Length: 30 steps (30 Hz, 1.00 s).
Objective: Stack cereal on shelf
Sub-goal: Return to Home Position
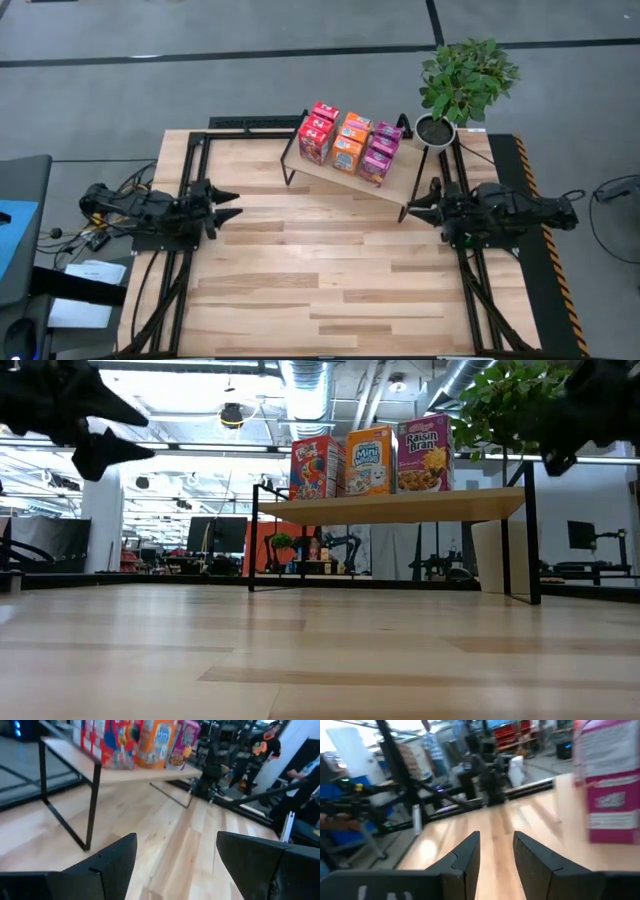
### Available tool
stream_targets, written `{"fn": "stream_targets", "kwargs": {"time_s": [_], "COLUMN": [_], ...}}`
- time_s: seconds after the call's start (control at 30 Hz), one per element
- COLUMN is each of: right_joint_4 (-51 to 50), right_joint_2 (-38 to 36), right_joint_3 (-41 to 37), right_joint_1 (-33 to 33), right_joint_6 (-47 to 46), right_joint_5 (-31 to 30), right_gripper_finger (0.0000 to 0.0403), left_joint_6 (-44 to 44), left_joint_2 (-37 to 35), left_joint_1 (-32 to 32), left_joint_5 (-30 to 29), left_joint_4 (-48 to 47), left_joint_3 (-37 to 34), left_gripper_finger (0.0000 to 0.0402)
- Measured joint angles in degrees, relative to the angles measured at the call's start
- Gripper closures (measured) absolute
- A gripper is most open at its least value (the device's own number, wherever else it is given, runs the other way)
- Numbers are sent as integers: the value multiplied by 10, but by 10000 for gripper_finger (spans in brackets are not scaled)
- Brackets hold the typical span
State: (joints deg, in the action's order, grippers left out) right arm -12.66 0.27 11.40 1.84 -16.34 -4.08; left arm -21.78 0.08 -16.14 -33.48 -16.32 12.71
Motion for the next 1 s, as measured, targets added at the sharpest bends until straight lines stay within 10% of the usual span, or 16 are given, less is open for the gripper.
{"fn": "stream_targets", "kwargs": {"time_s": [1.0], "right_joint_4": [103], "right_joint_2": [-1], "right_joint_3": [-92], "right_joint_1": [20], "right_joint_6": [63], "right_joint_5": [-64], "right_gripper_finger": [248], "left_joint_6": [-82], "left_joint_2": [0], "left_joint_1": [0], "left_joint_5": [-58], "left_joint_4": [-66], "left_joint_3": [-48], "left_gripper_finger": [136]}}
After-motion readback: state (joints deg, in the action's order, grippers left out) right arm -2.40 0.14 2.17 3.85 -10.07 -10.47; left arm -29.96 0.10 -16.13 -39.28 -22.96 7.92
